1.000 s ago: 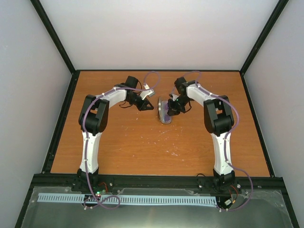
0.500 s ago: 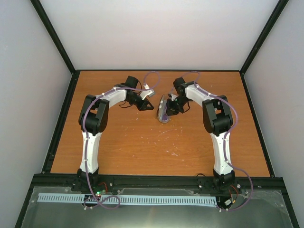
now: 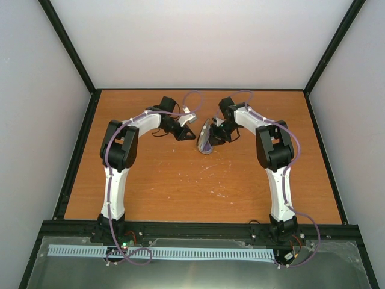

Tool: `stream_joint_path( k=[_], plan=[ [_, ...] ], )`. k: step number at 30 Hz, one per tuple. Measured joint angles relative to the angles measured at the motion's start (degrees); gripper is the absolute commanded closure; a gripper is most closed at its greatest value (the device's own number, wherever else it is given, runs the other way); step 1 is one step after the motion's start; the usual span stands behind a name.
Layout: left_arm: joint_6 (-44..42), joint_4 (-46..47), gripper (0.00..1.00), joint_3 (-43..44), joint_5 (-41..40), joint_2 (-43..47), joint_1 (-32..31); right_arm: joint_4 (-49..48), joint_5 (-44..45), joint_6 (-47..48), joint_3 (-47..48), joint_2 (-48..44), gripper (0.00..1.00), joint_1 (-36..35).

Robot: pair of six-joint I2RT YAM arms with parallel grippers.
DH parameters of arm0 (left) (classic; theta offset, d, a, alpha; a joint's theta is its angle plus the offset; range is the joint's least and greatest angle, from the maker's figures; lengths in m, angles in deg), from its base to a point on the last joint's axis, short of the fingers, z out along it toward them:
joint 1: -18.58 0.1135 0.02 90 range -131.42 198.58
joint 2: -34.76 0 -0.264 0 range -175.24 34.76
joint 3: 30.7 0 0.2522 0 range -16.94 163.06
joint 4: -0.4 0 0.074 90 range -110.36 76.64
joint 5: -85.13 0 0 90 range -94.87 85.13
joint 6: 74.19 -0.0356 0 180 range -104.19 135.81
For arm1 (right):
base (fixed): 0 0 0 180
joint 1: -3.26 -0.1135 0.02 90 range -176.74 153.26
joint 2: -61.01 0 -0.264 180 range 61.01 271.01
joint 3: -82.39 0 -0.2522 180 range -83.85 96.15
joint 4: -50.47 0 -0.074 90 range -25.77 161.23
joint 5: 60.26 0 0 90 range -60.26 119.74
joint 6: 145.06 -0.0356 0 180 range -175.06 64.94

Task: Organize the sunglasses
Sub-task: Adjust the sunglasses in the sunglasses case.

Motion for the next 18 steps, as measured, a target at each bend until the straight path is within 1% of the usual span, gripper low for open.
stream_joint_path(
  k=[6, 10, 15, 18],
  plan=[
    [0.11, 0.33, 0.9, 0.0, 0.33, 0.0, -0.37, -0.37, -0.04, -0.2, 0.63, -0.13, 0.74, -0.07],
    [0.09, 0.31, 0.9, 0.0, 0.35, 0.0, -0.37, 0.02, 1.31, -0.26, 0.66, -1.18, 0.73, -0.13],
    [0.07, 0.31, 0.91, 0.0, 0.35, 0.0, -0.37, 1.05, 4.87, -0.26, 0.96, -1.92, 0.73, -0.11],
    [0.07, 0.28, 0.91, 0.02, 0.35, 0.0, -0.37, 2.32, 6.73, -0.24, 1.25, -2.49, 0.76, -0.11]
  ],
)
